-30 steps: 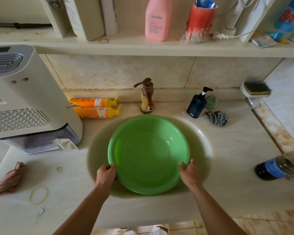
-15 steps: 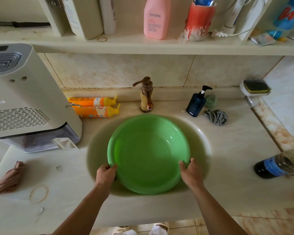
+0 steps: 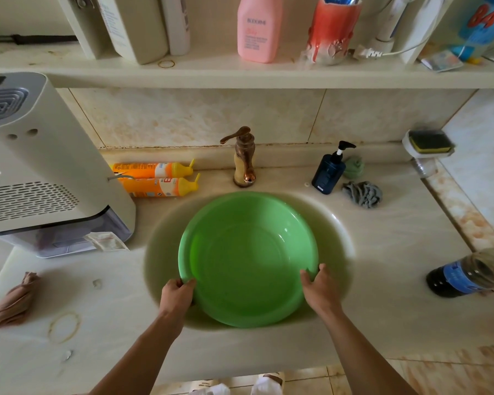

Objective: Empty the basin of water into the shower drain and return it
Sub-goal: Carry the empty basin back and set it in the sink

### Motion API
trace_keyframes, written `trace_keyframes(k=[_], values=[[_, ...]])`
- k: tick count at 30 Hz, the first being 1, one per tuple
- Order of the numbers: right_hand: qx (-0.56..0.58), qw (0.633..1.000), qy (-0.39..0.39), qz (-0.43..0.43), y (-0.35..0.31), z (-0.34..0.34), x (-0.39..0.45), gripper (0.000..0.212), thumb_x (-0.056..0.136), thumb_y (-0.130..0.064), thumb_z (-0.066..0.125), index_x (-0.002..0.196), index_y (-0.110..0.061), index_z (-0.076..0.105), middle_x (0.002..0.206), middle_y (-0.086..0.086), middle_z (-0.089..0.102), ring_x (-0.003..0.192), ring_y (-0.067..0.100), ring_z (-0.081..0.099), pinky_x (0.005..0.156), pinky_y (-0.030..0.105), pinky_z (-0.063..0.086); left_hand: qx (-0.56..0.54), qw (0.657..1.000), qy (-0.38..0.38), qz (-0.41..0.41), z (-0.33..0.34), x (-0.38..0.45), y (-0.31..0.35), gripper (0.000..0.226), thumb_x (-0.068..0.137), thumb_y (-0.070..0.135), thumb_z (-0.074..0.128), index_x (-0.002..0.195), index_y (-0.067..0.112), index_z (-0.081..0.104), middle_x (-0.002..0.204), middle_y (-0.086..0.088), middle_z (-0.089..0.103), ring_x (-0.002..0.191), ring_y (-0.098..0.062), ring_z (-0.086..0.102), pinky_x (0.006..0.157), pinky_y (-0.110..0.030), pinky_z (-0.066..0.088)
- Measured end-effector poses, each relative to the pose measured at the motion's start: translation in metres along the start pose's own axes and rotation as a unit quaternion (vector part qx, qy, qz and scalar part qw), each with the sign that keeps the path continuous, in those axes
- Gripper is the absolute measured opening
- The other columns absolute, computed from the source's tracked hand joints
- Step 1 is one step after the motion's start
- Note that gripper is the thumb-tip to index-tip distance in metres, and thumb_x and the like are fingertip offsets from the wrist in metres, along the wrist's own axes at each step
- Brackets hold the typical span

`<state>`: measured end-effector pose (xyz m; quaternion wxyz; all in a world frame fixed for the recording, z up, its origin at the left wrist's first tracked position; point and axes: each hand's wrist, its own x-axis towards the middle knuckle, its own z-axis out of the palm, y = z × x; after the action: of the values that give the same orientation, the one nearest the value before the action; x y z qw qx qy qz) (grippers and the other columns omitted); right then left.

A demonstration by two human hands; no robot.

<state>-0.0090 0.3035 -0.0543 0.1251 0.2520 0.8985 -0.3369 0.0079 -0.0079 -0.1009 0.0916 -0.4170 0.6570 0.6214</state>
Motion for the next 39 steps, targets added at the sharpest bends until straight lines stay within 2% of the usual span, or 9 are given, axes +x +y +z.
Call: trace_keyframes(k=[2,10,16,22,26,30,33,36,39], values=[[0.001,1.0,0.001,-0.001,-0.001,-0.001,0.001,0.059,0.095,-0.032,0.051,0.139,0.005,0.035,0.139,0.025,0.049,0.125,0.037,0.051,0.097,0.037,0.041,0.001,1.0,-0.003,-0.003,-0.001,0.001,-0.002,0.015,0.084,0.014,0.066,0.093,0.002,0.061,0.092,-0.021,0.066,0.075,-0.031,0.061,0.081,-0.051,0.057],[0.014,1.0,-0.003,0.001,0.002,0.001,-0.001,0.068,0.096,-0.04,0.048,0.143,0.005,0.029,0.143,0.026,0.044,0.131,0.037,0.046,0.104,0.039,0.037,-0.016,1.0,-0.018,-0.016,-0.001,0.001,0.002,0.018,0.086,0.02,0.068,0.098,0.008,0.062,0.1,-0.017,0.071,0.093,-0.037,0.069,0.08,-0.051,0.06],[0.026,1.0,0.007,0.007,0.0,0.002,-0.001,0.069,0.095,-0.043,0.047,0.141,0.006,0.032,0.14,0.027,0.048,0.128,0.038,0.048,0.104,0.041,0.039,-0.025,0.999,-0.022,-0.026,-0.001,0.001,0.004,0.027,0.084,0.023,0.07,0.102,0.005,0.061,0.103,-0.018,0.07,0.095,-0.037,0.069,0.081,-0.053,0.06],[0.028,1.0,0.007,0.0,0.001,0.001,0.001,0.066,0.095,-0.042,0.047,0.139,0.006,0.035,0.139,0.027,0.049,0.127,0.038,0.049,0.104,0.042,0.04,-0.027,0.999,-0.023,-0.013,-0.001,-0.001,0.006,0.029,0.084,0.025,0.071,0.103,0.004,0.063,0.097,-0.016,0.073,0.088,-0.033,0.072,0.069,-0.041,0.061],[0.037,0.999,0.016,-0.002,0.002,0.0,0.001,0.061,0.095,-0.04,0.048,0.135,0.006,0.039,0.132,0.027,0.055,0.122,0.038,0.053,0.1,0.041,0.043,-0.018,1.0,-0.011,-0.006,-0.003,0.0,0.009,0.03,0.084,0.026,0.071,0.103,0.003,0.064,0.098,-0.017,0.072,0.09,-0.034,0.071,0.077,-0.048,0.061],[0.03,0.999,0.017,-0.004,0.002,-0.003,0.001,0.062,0.096,-0.039,0.048,0.136,0.006,0.038,0.132,0.027,0.055,0.122,0.038,0.053,0.098,0.039,0.041,-0.009,1.0,-0.003,0.027,-0.005,-0.005,0.014,0.016,0.084,0.023,0.069,0.082,0.008,0.073,0.079,-0.011,0.078,0.078,-0.03,0.074,0.074,-0.044,0.062],[0.022,1.0,0.006,-0.002,0.002,-0.006,0.002,0.067,0.096,-0.042,0.046,0.141,0.006,0.032,0.139,0.027,0.049,0.128,0.038,0.049,0.102,0.04,0.039,-0.004,0.999,0.003,0.041,-0.008,-0.006,0.018,0.022,0.085,0.022,0.068,0.074,0.005,0.074,0.073,-0.014,0.076,0.074,-0.032,0.073,0.075,-0.045,0.062],[0.019,1.0,-0.003,0.0,0.001,-0.009,0.005,0.07,0.096,-0.044,0.045,0.144,0.005,0.028,0.143,0.027,0.045,0.131,0.037,0.045,0.105,0.04,0.036,-0.001,0.999,0.01,0.052,-0.012,-0.008,0.024,0.029,0.08,0.026,0.068,0.063,0.002,0.067,0.059,-0.015,0.063,0.063,-0.027,0.062,0.071,-0.044,0.058],[0.007,1.0,-0.007,0.0,0.001,-0.012,0.009,0.074,0.096,-0.047,0.043,0.145,0.004,0.025,0.145,0.026,0.043,0.13,0.038,0.046,0.106,0.041,0.038,0.01,0.997,0.02,0.071,-0.015,-0.006,0.029,0.03,0.075,0.031,0.068,0.058,0.008,0.058,0.05,-0.007,0.05,0.058,-0.023,0.054,0.068,-0.048,0.059]])
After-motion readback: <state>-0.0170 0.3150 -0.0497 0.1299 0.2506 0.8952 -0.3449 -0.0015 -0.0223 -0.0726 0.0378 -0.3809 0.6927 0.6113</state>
